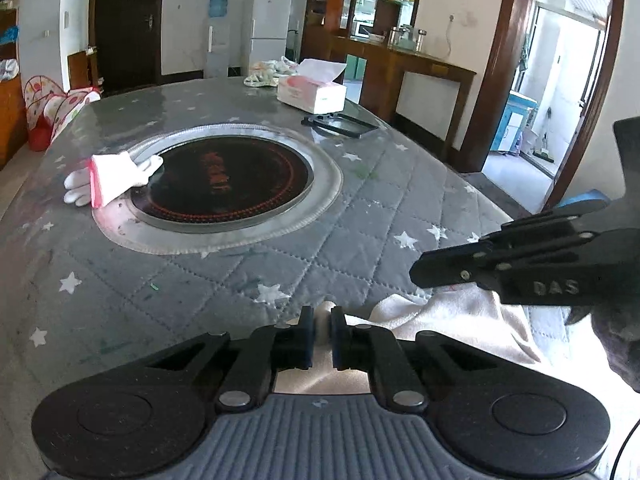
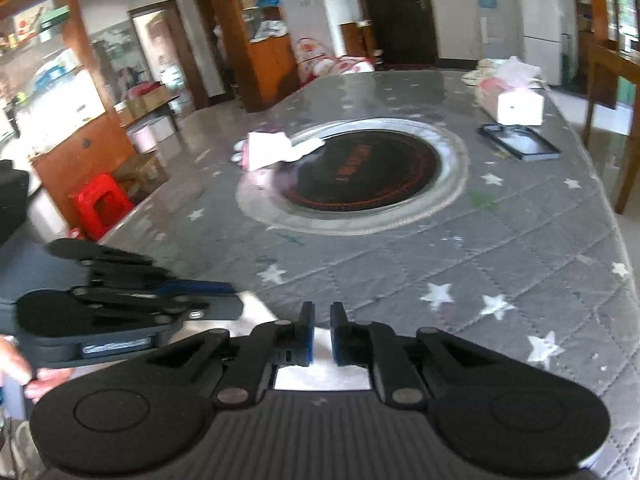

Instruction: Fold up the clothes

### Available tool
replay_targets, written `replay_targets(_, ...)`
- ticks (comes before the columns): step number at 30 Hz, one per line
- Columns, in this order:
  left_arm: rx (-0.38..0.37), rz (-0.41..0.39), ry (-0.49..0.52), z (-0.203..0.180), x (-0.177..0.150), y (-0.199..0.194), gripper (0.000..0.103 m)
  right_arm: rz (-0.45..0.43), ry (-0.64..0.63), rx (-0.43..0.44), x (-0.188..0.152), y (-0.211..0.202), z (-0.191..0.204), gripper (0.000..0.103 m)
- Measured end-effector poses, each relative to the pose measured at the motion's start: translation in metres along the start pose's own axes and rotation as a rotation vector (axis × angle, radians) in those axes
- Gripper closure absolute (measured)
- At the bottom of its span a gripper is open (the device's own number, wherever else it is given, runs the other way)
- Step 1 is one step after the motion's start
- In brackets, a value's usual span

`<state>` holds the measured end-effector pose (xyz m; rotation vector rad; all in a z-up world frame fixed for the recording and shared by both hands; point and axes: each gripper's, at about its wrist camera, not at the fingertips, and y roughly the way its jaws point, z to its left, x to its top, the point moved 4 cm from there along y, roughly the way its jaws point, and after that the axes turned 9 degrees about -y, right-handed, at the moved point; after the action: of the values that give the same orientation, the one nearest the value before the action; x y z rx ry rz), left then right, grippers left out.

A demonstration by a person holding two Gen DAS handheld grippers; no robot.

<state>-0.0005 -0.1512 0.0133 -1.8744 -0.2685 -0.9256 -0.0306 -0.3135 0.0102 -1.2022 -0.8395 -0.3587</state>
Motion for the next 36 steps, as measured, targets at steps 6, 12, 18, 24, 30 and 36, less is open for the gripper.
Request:
replay_targets(6, 0.046, 0.0, -0.025, 0.009, -0.001, 0.001, 0.083, 0.073, -0.079, -0.001, -0.013, 0.02, 0.018, 0.09)
replay_targets(12, 0.089, -0.008, -0.056, 0.022, 0.0, -0.004, 0.075, 0.033, 0.003, -0.119, -0.014, 0.017, 0.002, 0.09)
replay_targets(18, 0.042, -0.022, -0.017, 0.015, -0.004, -0.026, 0.077, 0.015, -0.017, -0.031, -0.01, 0.006, 0.014, 0.089)
replay_targets(24, 0.031, 0.011, 0.023, 0.005, -0.013, -0.019, 0.077, 0.059, -0.035, -0.024, -0.019, 0.024, 0.029, 0.089)
replay_targets(30, 0.037, 0.031, 0.018, 0.005, -0.019, -0.011, 0.076, 0.045, -0.005, -0.032, -0.017, 0.018, 0.026, 0.089)
replay_targets(36, 0.06, 0.042, 0.02, 0.005, -0.023, -0.011, 0.076, 0.057, 0.003, -0.035, -0.021, 0.015, 0.027, 0.089)
